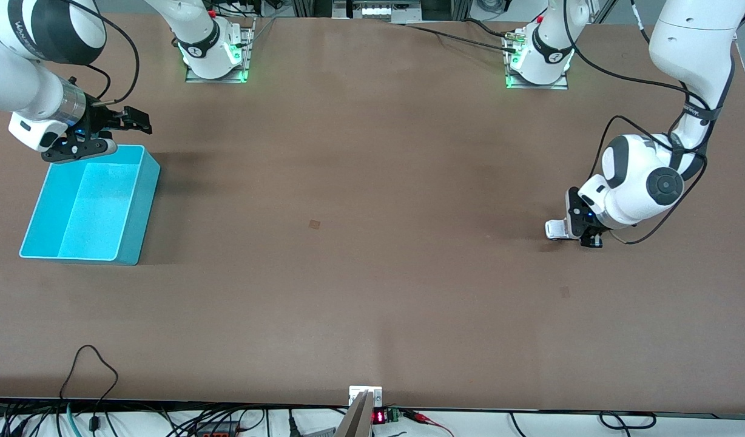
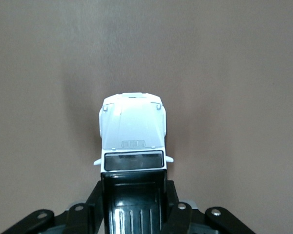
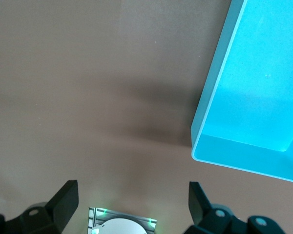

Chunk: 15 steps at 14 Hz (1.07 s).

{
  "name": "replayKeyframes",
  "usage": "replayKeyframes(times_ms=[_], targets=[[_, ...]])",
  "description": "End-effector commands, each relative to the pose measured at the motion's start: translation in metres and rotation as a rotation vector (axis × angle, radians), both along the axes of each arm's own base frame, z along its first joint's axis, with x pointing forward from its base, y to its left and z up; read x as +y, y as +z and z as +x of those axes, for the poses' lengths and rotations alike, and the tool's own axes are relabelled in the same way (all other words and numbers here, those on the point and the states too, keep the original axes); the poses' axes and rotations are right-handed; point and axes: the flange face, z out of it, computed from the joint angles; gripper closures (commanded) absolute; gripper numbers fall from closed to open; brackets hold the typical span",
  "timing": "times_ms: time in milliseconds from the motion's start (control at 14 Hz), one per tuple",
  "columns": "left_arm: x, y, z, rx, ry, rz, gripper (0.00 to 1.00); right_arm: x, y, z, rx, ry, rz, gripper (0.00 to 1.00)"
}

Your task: Wind and store white jeep toy

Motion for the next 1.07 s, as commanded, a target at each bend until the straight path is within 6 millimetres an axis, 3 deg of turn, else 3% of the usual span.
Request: replayKeyframes(times_ms=[0, 573, 1003], targets=[[0.005, -0.013, -0.003, 0.018, -0.024, 0.007, 0.77, -0.001, 0.004, 0.0, -0.002, 0.014, -0.007, 0.0], [0.01, -0.024, -0.005, 0.034, -0.005, -0.003, 0.79, -0.001, 0.006, 0.001, -0.005, 0.013, -0.008, 0.0], [0.035, -0.031, -0.009, 0.045, 0.034, -0.003, 0.8, -0.001, 0.006, 0.001, -0.005, 0.014, -0.008, 0.0]])
